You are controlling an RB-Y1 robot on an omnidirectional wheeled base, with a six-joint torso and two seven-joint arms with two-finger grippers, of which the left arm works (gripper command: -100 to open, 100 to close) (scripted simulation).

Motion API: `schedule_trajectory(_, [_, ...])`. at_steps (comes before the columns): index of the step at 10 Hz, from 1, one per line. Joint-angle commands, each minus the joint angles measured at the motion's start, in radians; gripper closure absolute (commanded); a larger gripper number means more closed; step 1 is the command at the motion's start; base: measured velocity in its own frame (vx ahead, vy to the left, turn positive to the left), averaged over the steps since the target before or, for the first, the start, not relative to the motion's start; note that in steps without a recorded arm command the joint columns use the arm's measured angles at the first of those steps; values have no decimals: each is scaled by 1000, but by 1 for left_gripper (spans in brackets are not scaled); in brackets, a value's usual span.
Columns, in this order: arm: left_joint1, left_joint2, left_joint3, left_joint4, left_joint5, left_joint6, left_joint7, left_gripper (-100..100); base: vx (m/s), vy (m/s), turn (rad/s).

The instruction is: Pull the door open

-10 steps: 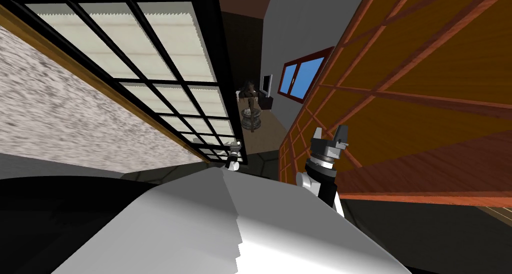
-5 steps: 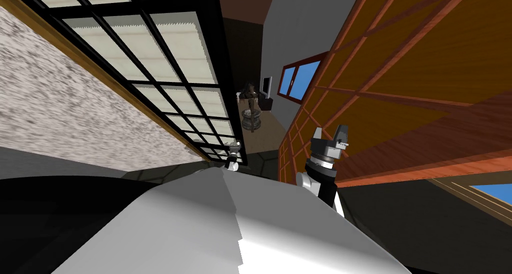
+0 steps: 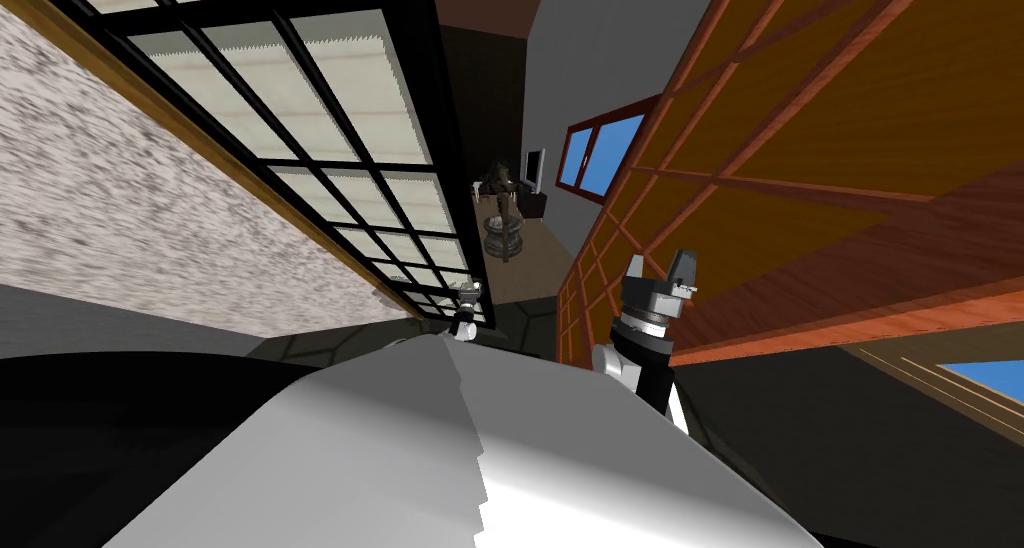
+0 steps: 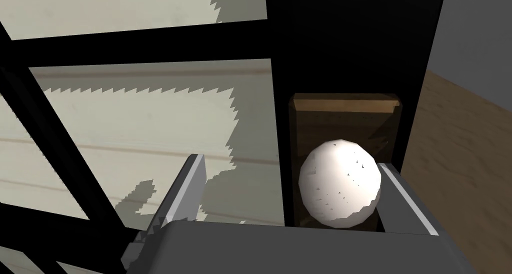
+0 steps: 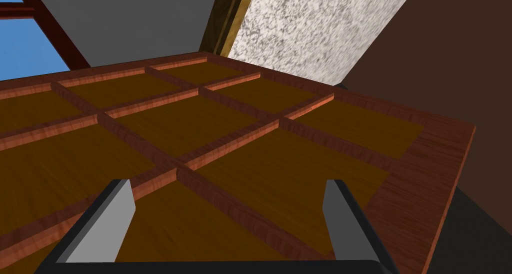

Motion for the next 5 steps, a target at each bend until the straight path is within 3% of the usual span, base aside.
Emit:
schedule_trajectory(1, [25, 33, 22, -22, 11, -5, -5, 100, -65, -10, 21])
schedule_trajectory(3, [25, 33, 22, 3, 11, -5, -5, 100, -28, -8, -10])
schedule_trajectory(5, [25, 33, 22, -22, 11, -5, -5, 100, 0, 3, 13])
